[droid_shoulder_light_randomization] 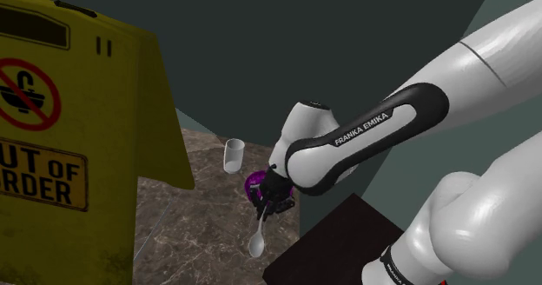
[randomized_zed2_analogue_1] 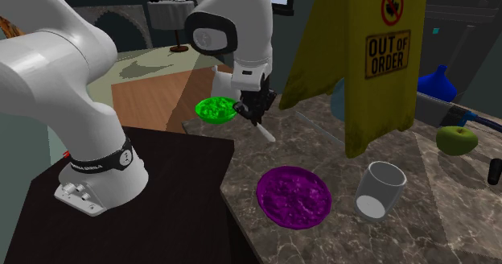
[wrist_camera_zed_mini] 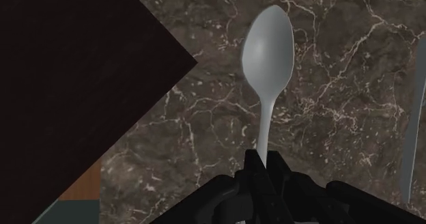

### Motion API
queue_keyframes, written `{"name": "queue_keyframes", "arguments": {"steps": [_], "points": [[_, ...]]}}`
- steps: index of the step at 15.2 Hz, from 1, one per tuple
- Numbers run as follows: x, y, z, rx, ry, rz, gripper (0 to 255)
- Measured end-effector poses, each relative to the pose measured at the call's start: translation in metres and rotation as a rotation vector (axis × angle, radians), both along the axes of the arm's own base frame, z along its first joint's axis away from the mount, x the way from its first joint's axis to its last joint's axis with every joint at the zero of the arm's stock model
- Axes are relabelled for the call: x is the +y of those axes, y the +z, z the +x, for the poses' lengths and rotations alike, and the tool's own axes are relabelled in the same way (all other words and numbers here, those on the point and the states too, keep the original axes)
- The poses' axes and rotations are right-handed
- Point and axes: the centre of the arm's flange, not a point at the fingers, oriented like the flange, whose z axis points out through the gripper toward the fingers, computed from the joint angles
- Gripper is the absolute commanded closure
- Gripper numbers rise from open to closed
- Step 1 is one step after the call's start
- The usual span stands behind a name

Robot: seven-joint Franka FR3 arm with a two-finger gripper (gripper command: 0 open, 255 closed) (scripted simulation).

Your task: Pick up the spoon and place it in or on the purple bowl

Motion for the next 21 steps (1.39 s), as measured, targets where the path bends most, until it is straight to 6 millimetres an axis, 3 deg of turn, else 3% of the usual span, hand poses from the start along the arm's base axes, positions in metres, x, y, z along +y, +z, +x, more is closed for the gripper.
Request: {"name": "queue_keyframes", "arguments": {"steps": [2,17,21], "points": [[-0.012,0.004,0.010,0.001,0.000,0.000,255],[-0.160,0.015,0.128,0.001,-0.001,0.000,255],[-0.168,-0.001,0.132,0.001,0.000,0.000,255]]}}
